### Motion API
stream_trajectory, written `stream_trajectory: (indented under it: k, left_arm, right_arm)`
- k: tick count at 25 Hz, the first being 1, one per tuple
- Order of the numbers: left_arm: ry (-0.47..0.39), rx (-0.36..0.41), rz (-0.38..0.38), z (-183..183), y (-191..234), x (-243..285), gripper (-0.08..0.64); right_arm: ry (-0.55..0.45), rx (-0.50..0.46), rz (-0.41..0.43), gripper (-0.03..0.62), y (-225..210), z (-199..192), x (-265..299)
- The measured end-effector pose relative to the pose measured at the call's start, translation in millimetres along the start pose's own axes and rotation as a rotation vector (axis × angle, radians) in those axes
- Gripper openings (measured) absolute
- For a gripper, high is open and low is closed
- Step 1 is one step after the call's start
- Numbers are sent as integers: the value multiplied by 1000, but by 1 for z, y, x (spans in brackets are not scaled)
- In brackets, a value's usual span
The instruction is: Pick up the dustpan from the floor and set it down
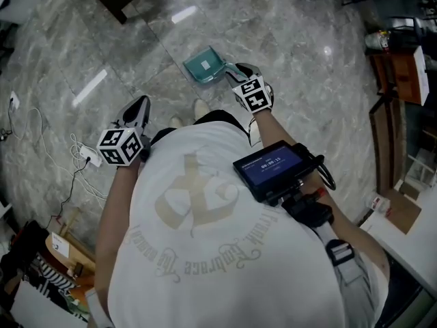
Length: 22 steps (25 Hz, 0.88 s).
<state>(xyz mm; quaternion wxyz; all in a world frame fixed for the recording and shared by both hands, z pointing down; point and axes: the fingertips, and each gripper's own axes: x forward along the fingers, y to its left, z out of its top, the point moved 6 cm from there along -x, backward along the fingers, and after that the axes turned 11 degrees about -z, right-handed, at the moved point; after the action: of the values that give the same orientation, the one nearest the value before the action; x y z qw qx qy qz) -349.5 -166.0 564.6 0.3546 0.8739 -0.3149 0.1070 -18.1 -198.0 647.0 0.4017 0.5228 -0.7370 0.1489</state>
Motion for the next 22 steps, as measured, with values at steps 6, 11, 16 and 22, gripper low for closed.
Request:
stream_trajectory:
  k: [6,11,16,22]
  left_arm:
    - [29,54,-86,18,6,31,12]
    - [64,95,-148,31,8,48,12]
    - [65,162,-199,13,-21,30,12]
    - [78,193,-243,5,-34,32,12]
  right_arm:
    - [-69,175,0,27,-4,19,-17]
    - [-140,278,27,17,5,37,-42]
    - [-237,331,11,17,30,27,-103]
    - [-259,363,-11,17,40,15,-129]
